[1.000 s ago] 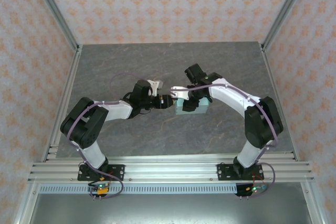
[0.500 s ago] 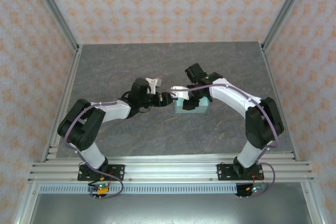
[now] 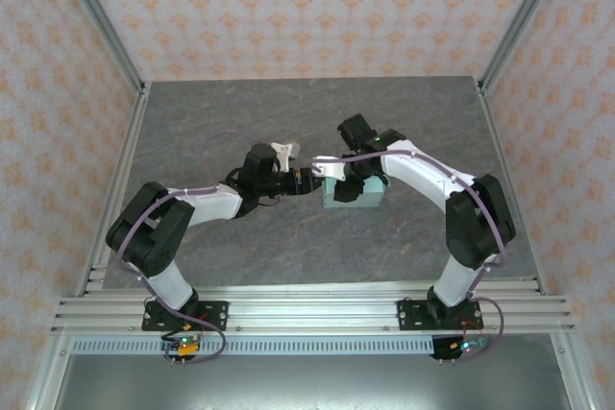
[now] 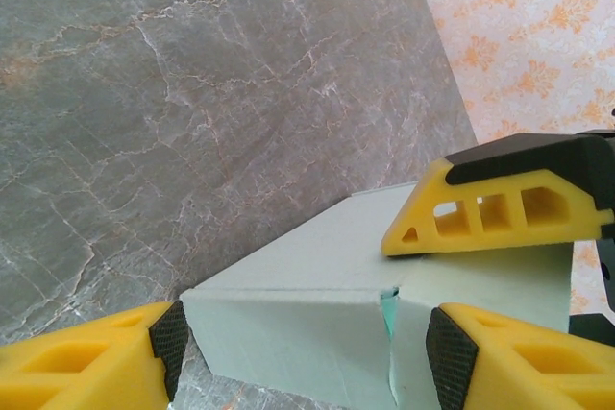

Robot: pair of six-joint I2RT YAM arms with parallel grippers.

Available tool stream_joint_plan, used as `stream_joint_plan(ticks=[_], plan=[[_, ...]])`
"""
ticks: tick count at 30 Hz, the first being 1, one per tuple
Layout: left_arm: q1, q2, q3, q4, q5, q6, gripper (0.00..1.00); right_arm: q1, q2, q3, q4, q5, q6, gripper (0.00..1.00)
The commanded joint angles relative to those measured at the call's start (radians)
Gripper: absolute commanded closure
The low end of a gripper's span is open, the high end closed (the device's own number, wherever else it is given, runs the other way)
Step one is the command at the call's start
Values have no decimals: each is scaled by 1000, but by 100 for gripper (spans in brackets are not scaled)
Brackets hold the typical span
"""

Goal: Fold the paper box

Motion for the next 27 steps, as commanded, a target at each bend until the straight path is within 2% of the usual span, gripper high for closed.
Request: stream_joint_plan(ticks=[1,7,14,20,27], plan=[[-26,0,18,77,34,-17,30,4,-17,-1,32,-25,7,41],[-26,-2,26,72,41,-25,30,-5,5,35,-31,-51,2,40],[-26,-7,28,22,32,6,30,-14,7,56,-114,-70,-31,29],[-22,-6,15,9,32,21,30,-20,52,107,-217,-6,-34,29],[-17,-11,7,-12,38,38,30,-52,81,147,-335,5,-35,29]])
